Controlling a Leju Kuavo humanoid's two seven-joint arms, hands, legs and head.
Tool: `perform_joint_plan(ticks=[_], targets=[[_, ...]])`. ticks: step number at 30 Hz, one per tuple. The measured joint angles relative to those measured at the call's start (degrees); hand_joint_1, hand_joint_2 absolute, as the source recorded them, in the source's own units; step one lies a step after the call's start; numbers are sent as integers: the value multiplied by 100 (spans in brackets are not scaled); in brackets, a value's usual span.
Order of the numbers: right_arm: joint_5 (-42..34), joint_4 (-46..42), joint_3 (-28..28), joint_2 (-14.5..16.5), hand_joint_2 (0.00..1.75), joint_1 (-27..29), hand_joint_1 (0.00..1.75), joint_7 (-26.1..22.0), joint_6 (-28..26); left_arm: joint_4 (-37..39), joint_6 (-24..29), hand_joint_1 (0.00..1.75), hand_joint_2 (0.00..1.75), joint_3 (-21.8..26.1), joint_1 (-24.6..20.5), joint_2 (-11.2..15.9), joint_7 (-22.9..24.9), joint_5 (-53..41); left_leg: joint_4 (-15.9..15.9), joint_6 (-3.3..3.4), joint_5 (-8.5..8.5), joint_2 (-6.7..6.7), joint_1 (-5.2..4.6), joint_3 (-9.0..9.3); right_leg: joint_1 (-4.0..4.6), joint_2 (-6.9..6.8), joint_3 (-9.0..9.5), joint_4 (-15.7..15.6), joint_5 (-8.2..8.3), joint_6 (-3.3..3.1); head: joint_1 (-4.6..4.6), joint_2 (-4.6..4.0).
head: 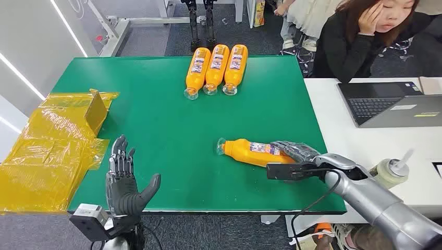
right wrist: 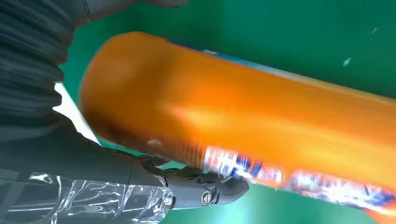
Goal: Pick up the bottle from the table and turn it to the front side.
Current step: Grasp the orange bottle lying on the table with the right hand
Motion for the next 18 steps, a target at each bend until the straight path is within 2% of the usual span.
perform_joint_plan(ticks=[6,7,10,11,18], targets=[[43,169,9,131,175,69,0,-29,-39,-26,5,0,175,-19,23,2,8,0,0,0,0,1,0,0,0,0,1,0,0,0,-1,0],[70,183,8,142,175,75,16,-34,-52,-30,7,0,175,-21,25,2,12,0,0,0,0,1,0,1,0,1,1,0,0,0,-1,0],[161,193,-21,154,175,117,147,-48,-115,-44,13,0,175,-33,35,2,40,0,1,0,0,2,0,2,0,1,2,-1,0,0,0,0],[200,182,-39,152,175,134,175,-58,-134,-54,17,0,175,-38,43,2,49,0,1,0,0,2,0,2,0,1,2,-1,0,0,0,0],[276,-134,-110,-21,175,177,175,-176,59,-119,77,0,175,-44,136,47,56,2,1,2,1,4,-2,3,-1,2,3,-1,2,-1,-1,0]])
